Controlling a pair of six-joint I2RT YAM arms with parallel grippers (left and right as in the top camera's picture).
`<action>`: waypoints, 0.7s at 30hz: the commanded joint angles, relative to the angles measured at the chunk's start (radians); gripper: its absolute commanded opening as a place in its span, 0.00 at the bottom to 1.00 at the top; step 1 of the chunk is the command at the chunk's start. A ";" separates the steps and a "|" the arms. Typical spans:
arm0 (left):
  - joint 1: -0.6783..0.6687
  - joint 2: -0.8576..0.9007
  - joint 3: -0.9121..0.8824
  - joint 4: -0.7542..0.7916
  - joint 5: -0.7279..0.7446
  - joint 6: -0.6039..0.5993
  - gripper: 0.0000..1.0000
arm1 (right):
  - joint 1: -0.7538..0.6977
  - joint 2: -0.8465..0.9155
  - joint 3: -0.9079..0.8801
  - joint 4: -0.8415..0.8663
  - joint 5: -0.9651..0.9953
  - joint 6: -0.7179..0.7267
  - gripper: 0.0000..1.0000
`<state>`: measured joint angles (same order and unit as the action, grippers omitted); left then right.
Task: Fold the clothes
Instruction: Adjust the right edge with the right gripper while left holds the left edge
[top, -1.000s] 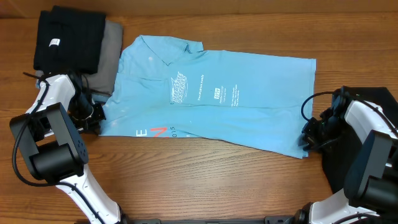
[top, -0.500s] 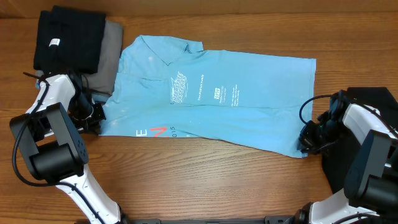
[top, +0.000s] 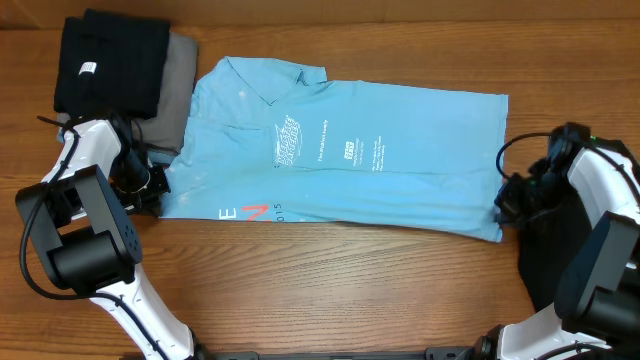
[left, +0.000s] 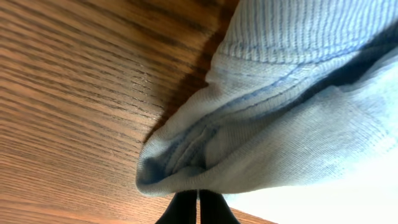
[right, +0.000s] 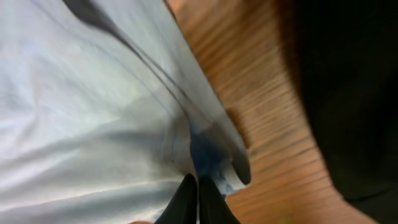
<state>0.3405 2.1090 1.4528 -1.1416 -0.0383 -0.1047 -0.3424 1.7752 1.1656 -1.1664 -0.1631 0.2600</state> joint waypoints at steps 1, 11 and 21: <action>0.014 0.013 0.000 0.027 -0.077 0.000 0.04 | -0.006 0.000 0.025 0.012 0.070 -0.006 0.04; 0.014 0.013 0.000 0.012 -0.105 -0.003 0.04 | -0.006 0.001 0.025 0.075 0.066 -0.005 0.05; 0.014 0.013 0.001 0.000 -0.107 -0.008 0.05 | -0.005 0.001 0.023 -0.037 0.045 0.002 0.44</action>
<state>0.3405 2.1090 1.4536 -1.1439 -0.0811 -0.1047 -0.3447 1.7752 1.1690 -1.1873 -0.1184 0.2531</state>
